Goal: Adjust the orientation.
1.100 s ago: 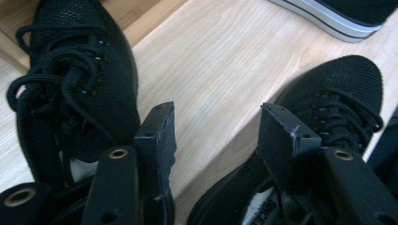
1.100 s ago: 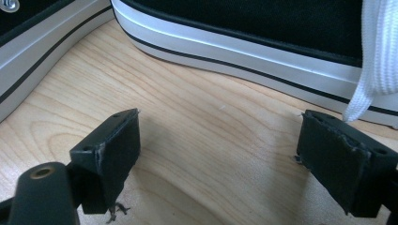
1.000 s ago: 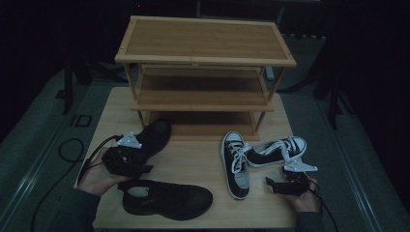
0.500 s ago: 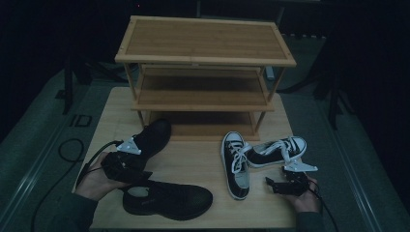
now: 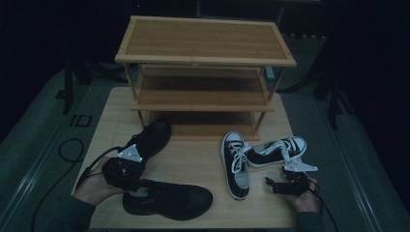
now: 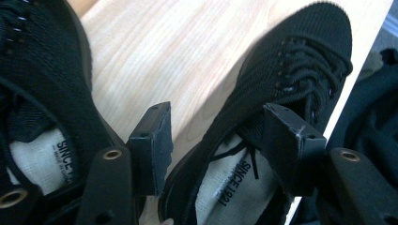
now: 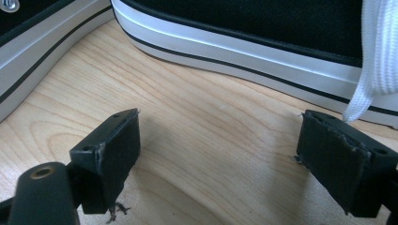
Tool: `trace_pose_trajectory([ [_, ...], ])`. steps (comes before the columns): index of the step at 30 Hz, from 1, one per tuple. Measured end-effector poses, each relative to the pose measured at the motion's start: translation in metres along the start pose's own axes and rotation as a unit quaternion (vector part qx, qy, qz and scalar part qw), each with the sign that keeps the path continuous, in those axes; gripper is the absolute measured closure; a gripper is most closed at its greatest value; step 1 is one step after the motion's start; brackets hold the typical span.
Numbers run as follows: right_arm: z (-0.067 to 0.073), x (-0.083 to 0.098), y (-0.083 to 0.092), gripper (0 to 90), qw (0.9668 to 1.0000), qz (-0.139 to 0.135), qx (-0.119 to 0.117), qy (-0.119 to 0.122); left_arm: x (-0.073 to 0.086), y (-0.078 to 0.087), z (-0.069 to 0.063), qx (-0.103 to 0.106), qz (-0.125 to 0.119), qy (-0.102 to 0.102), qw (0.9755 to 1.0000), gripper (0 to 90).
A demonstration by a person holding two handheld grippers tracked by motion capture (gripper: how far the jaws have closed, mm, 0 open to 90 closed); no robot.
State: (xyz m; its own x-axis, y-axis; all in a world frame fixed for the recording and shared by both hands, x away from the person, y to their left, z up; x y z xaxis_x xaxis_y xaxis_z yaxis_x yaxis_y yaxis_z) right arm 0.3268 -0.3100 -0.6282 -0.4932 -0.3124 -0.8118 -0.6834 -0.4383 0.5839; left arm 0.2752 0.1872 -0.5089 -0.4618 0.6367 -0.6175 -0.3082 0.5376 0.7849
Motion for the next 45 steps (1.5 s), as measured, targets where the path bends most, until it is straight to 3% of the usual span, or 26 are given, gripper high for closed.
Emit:
trace_pose_trajectory([
  [8, 0.0, 0.0, 0.0, 13.5, 1.0, 0.0, 0.0, 0.0, -0.003, -0.014, -0.005, 0.009, 0.023, -0.017, 0.9995, 43.2],
  [12, 0.0, 0.0, 0.0, 13.5, 1.0, 0.0, 0.0, 0.0, -0.011, -0.023, -0.012, 0.018, 0.037, -0.036, 0.9985, 47.4],
  [18, 0.0, 0.0, 0.0, 13.5, 1.0, 0.0, 0.0, 0.0, -0.015, -0.027, -0.014, 0.029, 0.048, -0.038, 0.9977, 59.1],
  [20, 0.0, 0.0, 0.0, 13.5, 1.0, 0.0, 0.0, 0.0, -0.015, -0.027, -0.015, 0.035, 0.046, -0.043, 0.9974, 66.7],
  [22, 0.0, 0.0, 0.0, 13.5, 1.0, 0.0, 0.0, 0.0, -0.015, -0.028, -0.014, 0.028, 0.047, -0.039, 0.9978, 76.3],
  [25, 0.0, 0.0, 0.0, 13.5, 1.0, 0.0, 0.0, 0.0, -0.015, -0.027, -0.011, 0.034, 0.041, -0.023, 0.9983, 82.1],
  [33, 0.0, 0.0, 0.0, 13.5, 1.0, 0.0, 0.0, 0.0, -0.018, -0.029, 0.001, 0.023, 0.026, 0.02, 0.9992, 86.0],
  [41, 0.0, 0.0, 0.0, 13.5, 1.0, 0.0, 0.0, 0.001, -0.026, -0.031, 0.012, -0.012, 0.014, 0.053, 0.9984, 87.1],
  [45, 0.0, 0.0, 0.0, 13.5, 1.0, 0.0, 0.0, 0.0, -0.032, -0.032, 0.019, -0.039, 0.003, 0.071, 0.9967, 87.5],
])
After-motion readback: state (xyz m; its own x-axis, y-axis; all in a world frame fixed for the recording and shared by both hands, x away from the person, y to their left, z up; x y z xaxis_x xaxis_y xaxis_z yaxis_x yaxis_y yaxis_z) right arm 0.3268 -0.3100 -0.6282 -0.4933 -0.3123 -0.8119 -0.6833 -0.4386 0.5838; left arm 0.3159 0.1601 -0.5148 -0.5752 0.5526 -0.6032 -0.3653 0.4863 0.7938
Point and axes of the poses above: each handheld gripper's, and its own axes: y roughly backward along the jaws, x roughly out of its underside, z roughly to its left, the point moved 5 cm from there along -y, roughly forward along the jaws, and after that the axes turned 6 degrees about -z, right-handed, at the moved point
